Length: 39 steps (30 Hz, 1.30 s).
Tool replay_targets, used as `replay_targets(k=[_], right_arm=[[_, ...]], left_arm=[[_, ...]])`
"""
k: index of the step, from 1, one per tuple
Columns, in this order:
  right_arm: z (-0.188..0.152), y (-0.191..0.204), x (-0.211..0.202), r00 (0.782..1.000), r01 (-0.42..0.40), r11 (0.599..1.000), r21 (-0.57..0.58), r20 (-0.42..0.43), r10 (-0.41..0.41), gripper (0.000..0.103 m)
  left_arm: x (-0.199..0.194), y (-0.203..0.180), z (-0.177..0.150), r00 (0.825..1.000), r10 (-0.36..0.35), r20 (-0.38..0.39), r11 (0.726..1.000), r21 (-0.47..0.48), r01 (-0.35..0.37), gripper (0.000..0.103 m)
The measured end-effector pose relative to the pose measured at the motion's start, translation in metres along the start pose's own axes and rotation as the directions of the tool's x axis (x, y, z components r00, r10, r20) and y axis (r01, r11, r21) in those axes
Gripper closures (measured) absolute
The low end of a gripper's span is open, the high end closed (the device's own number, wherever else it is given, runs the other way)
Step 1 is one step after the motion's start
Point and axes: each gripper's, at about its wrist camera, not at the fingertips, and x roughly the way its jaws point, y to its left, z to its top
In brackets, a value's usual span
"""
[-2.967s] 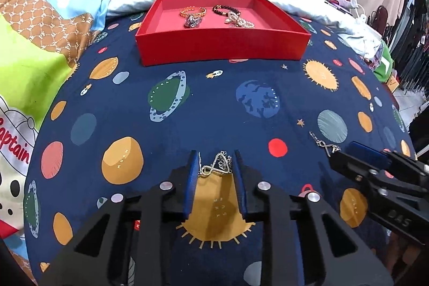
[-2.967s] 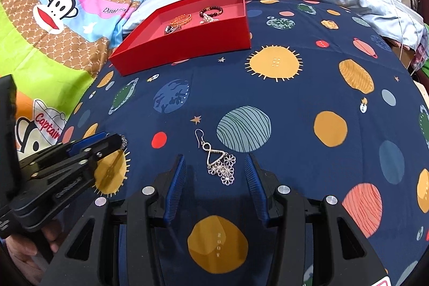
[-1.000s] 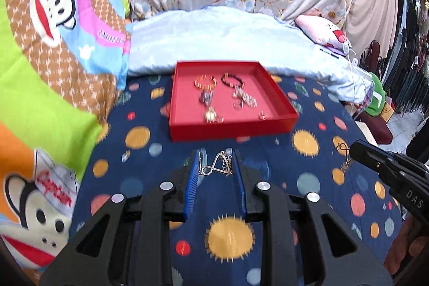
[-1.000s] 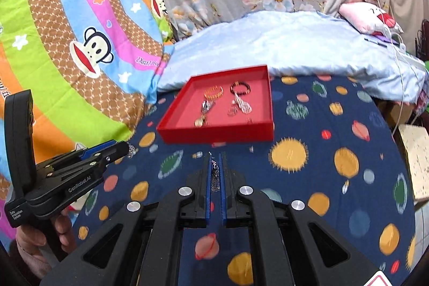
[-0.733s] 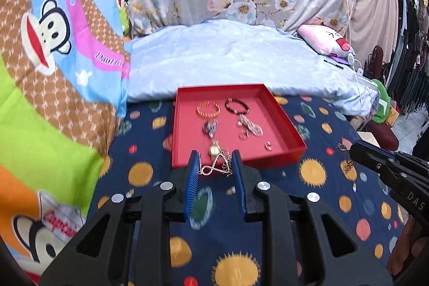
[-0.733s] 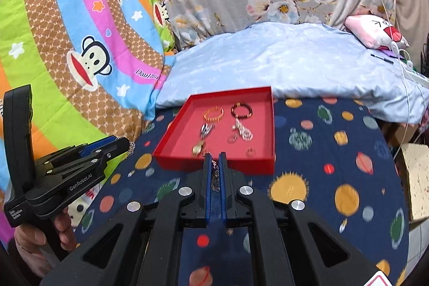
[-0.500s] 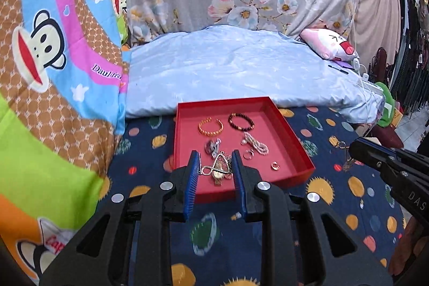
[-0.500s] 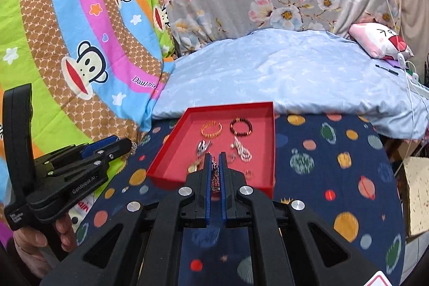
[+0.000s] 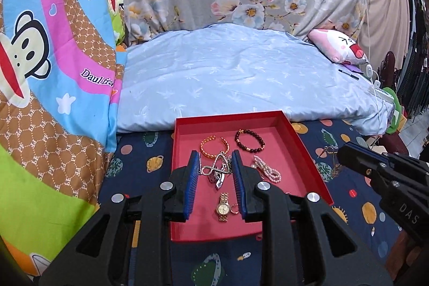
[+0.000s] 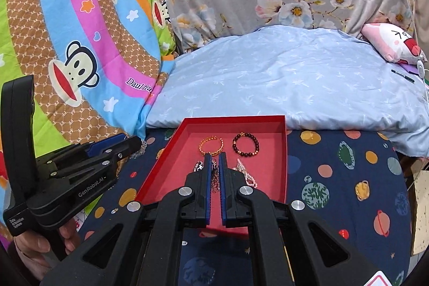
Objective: Organize jewelry
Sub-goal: 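Carry both silver earrings into the red tray and open both grippers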
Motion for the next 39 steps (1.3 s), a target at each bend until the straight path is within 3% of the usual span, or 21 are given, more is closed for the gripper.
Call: replay_targets(k=[16, 37, 38, 39], right_arm=[[-0.015, -0.021, 0.069, 0.995, 0.015, 0.999, 0.033, -0.1, -0.012, 0.098], [-0.022, -0.028, 0.101, 0.99, 0.028, 0.999, 0.037, -0.138, -0.023, 0.097], [-0.021, -0.028, 0.101, 0.99, 0.03, 0.999, 0.038, -0.137, -0.024, 0.097], [-0.021, -0.028, 0.101, 0.991, 0.031, 0.999, 0.038, -0.134, -0.026, 0.095]], left_arm=[[0.069, 0.003, -0.008, 0.995, 0.023, -0.094, 1.0, 0.003, -0.023, 0.079], [0.109, 0.009, -0.015, 0.989, 0.024, -0.148, 0.999, -0.036, -0.03, 0.079], [0.11, 0.009, -0.015, 0.989, 0.028, -0.147, 0.999, -0.031, -0.033, 0.076], [0.11, 0.008, -0.015, 0.989, 0.042, -0.142, 0.999, -0.026, -0.046, 0.064]])
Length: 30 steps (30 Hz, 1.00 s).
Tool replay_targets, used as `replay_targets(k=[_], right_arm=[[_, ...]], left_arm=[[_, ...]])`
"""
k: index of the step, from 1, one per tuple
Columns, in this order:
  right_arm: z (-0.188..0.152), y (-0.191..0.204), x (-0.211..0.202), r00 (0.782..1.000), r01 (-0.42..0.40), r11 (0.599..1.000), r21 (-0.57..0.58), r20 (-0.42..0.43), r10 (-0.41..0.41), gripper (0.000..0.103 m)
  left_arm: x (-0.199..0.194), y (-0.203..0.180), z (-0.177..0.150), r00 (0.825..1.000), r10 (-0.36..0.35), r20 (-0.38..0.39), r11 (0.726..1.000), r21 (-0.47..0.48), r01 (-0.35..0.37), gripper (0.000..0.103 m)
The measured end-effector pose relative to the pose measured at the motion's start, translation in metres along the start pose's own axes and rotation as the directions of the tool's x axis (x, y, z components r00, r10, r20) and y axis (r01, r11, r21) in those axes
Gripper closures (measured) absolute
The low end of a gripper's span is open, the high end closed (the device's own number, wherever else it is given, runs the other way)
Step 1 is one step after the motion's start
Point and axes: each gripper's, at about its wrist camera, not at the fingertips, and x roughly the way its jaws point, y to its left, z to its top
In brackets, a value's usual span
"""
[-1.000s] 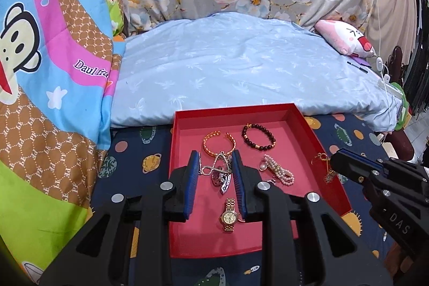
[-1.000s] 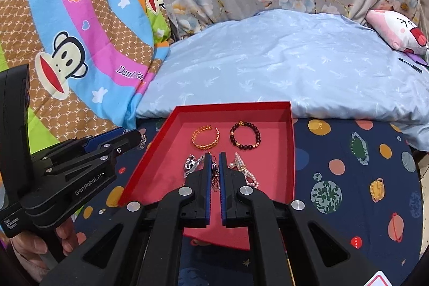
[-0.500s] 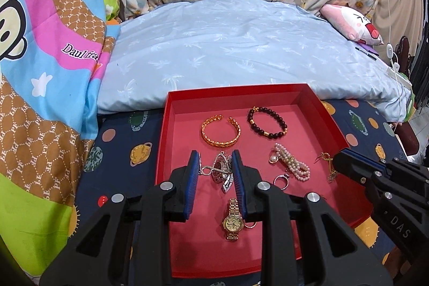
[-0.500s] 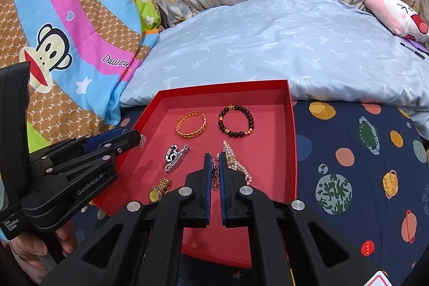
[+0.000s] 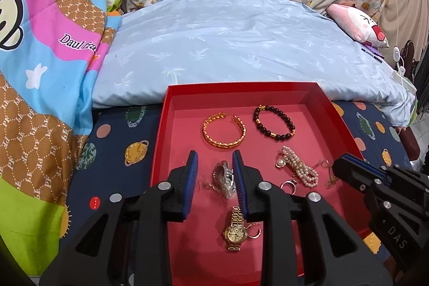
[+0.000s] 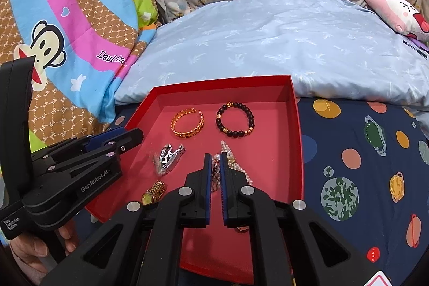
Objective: Organize jewelry
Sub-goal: 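Carry both silver earrings into the red tray and open both grippers, then lift both grippers out of the red tray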
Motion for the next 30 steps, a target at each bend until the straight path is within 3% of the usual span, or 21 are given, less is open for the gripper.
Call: replay_targets(k=[2, 4, 10, 17, 26, 30], right_arm=[[0.001, 0.0, -0.003, 1.0, 0.006, 1.0, 0.006, 0.008, -0.006, 0.093], [0.002, 0.0, -0.011, 1.0, 0.016, 1.0, 0.011, 0.024, -0.016, 0.08], [-0.004, 0.013, -0.057, 0.996, 0.042, 0.999, -0.014, 0.085, -0.04, 0.067], [-0.031, 0.03, -0.106, 0.992, 0.069, 0.997, -0.03, 0.112, -0.066, 0.063], [-0.079, 0.041, -0.141, 0.994, 0.071, 0.997, -0.001, 0.084, -0.07, 0.059], [-0.099, 0.044, -0.15, 0.993, 0.095, 0.996, -0.003, 0.073, -0.094, 0.05]], left_arm=[[-0.004, 0.001, 0.0, 0.999, 0.048, 0.022, 0.999, -0.014, -0.048, 0.041], [-0.012, 0.004, 0.0, 0.998, 0.054, 0.04, 0.998, -0.023, -0.054, 0.04], [-0.046, 0.006, -0.004, 0.995, 0.075, 0.065, 0.997, -0.015, -0.074, 0.04], [-0.092, 0.0, -0.026, 0.995, 0.07, 0.068, 0.997, 0.011, -0.071, 0.04], [-0.128, -0.002, -0.069, 0.997, 0.063, 0.034, 0.998, 0.009, -0.063, 0.04], [-0.139, 0.001, -0.09, 0.998, 0.057, 0.017, 0.998, -0.01, -0.057, 0.039]])
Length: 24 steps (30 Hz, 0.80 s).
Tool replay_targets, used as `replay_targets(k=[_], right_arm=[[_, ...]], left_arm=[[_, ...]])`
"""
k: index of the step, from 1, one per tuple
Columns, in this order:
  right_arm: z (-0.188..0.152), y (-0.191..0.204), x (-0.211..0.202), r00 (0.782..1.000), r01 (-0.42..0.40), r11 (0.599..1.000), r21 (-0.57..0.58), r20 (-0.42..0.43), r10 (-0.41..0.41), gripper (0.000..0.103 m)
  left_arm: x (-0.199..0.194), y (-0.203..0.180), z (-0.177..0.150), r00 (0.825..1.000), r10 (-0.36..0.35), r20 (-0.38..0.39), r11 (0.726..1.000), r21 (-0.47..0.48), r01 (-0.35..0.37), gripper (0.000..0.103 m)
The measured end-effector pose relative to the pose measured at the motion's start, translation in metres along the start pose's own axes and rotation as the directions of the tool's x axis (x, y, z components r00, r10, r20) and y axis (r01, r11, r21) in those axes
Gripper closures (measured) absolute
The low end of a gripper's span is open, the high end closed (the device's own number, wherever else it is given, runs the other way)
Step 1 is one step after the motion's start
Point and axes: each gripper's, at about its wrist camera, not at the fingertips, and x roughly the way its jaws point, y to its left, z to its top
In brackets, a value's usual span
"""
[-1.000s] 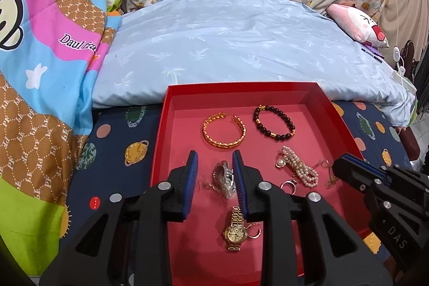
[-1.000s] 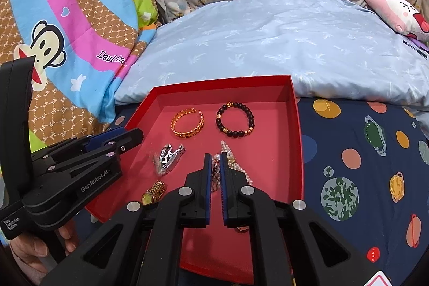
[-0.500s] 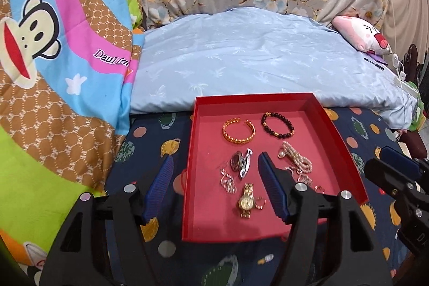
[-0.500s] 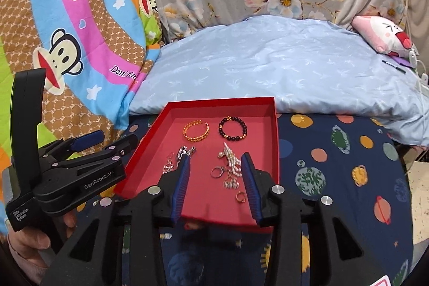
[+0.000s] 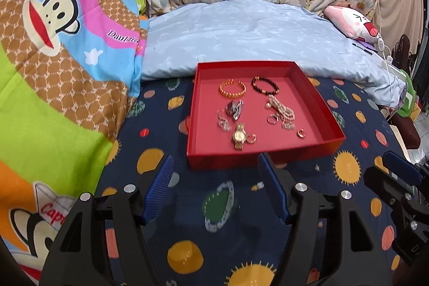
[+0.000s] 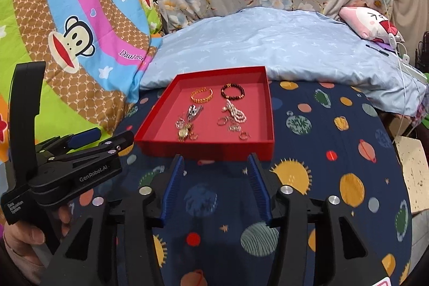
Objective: Organize jewelry
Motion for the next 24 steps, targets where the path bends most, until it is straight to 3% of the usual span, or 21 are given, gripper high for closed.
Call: replay_targets(k=[6, 12, 24], right_arm=[[-0.016, -0.001, -0.007, 0.999, 0.039, 0.999, 0.025, 0.013, -0.04, 0.036], [-0.022, 0.006, -0.002, 0.996, 0.079, 0.997, 0.015, 0.031, -0.08, 0.028], [-0.023, 0.006, 0.016, 0.993, 0.116, 0.993, 0.026, 0.028, -0.117, 0.023]], left_arm=[[-0.011, 0.003, -0.019, 1.0, 0.029, 0.012, 0.999, -0.031, -0.029, 0.025], [-0.014, -0.003, -0.027, 0.997, 0.068, 0.033, 0.997, -0.033, -0.067, 0.017], [-0.001, -0.007, -0.029, 0.993, 0.111, 0.029, 0.993, -0.04, -0.11, 0.013]])
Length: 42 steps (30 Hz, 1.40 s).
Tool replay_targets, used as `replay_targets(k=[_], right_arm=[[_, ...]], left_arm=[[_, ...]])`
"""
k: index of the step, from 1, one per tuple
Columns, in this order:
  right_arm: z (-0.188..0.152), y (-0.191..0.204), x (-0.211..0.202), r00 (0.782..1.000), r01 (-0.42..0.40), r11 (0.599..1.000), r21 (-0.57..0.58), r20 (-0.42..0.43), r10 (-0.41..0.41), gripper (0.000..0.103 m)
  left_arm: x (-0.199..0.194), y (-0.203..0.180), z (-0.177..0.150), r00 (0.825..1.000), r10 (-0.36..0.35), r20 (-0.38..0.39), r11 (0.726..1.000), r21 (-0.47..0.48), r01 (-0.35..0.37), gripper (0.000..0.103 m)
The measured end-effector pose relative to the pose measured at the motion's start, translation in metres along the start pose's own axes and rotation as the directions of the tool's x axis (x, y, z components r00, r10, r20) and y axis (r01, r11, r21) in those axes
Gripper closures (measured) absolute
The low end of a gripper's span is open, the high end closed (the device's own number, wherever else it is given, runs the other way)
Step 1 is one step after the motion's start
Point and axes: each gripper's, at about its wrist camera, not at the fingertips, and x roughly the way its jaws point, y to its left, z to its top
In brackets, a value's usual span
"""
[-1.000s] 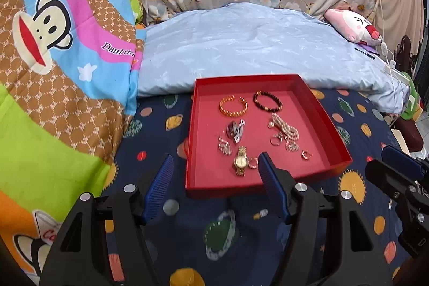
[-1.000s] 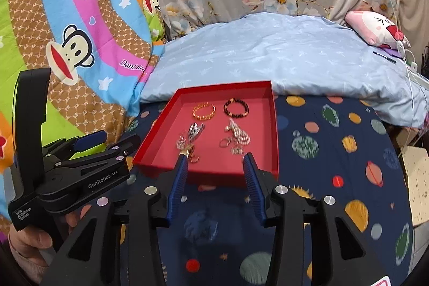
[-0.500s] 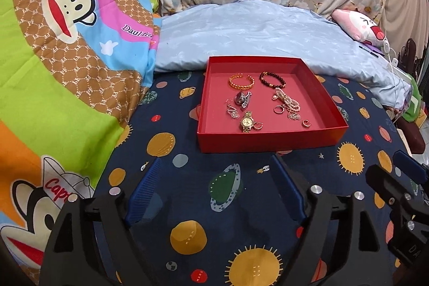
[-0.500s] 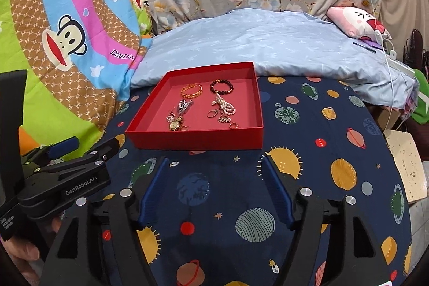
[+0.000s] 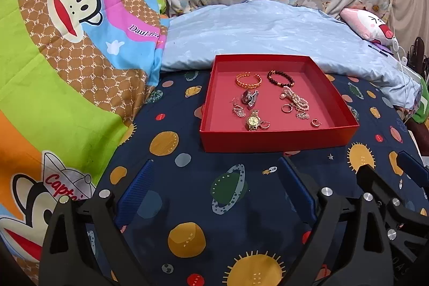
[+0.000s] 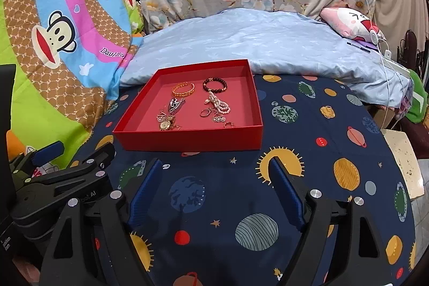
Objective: Organize jewelry
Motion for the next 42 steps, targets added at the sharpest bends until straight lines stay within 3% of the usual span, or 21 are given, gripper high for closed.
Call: replay_targets(k=[17, 42], right_arm=[[-0.006, -0.003, 0.015, 1.0, 0.019, 1.0, 0.017, -0.025, -0.019, 0.023], [-0.007, -0.005, 0.015, 1.0, 0.015, 1.0, 0.022, -0.025, -0.015, 0.023]], left_arm=[[0.017, -0.002, -0.004, 0.999, 0.006, -0.039, 1.0, -0.013, -0.007, 0.013], [0.016, -0.001, -0.004, 0.999, 0.015, -0.038, 1.0, -0.015, -0.015, 0.013]])
